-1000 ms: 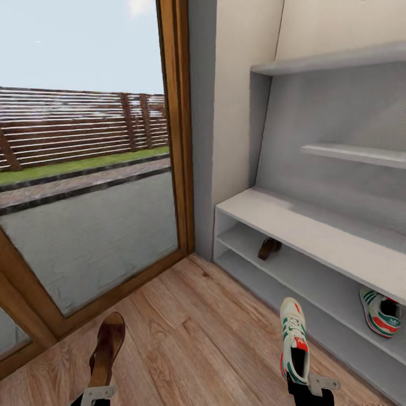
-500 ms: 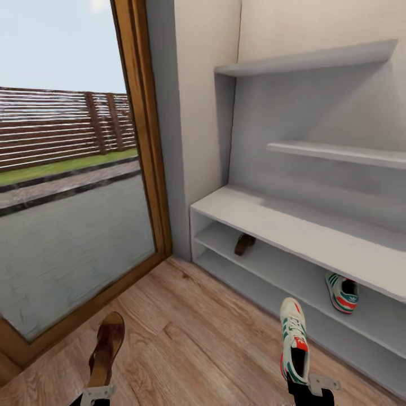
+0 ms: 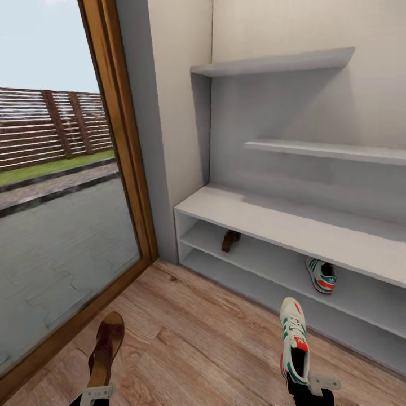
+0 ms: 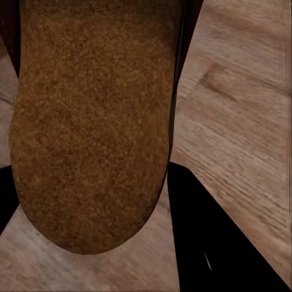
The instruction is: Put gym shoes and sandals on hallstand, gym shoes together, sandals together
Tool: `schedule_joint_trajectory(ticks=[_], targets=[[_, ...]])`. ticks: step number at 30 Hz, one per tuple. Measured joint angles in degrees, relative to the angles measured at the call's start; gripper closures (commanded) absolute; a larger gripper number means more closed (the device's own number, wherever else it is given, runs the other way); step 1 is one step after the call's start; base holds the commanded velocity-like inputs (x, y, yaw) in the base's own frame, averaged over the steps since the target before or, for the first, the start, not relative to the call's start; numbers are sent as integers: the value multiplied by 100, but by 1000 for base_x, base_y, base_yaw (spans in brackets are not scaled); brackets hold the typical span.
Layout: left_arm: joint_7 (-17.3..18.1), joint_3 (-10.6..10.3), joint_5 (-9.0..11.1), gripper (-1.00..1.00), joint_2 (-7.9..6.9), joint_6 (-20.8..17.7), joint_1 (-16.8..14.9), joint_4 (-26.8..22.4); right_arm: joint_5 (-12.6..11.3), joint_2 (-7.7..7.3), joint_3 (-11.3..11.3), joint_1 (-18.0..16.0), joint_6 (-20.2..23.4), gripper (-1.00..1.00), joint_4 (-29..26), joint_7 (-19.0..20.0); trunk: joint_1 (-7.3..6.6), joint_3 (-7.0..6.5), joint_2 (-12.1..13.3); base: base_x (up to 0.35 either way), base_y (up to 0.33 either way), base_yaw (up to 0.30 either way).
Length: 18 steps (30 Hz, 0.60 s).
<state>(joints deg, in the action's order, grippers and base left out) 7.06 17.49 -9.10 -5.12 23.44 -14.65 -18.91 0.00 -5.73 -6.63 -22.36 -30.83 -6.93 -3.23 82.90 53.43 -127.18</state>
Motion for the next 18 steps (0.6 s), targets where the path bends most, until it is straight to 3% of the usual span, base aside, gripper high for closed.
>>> schedule_joint_trajectory(ticks=[7, 18], targets=[[0, 1, 2, 100, -1, 0, 0, -1, 1, 0, 2, 0, 1, 100, 0, 2, 0, 0, 0, 0, 149, -300], [0, 1, 2, 100, -1, 0, 0, -5, 1, 0, 2, 1, 2, 100, 0, 4, 0, 0, 0, 0, 283, -300]])
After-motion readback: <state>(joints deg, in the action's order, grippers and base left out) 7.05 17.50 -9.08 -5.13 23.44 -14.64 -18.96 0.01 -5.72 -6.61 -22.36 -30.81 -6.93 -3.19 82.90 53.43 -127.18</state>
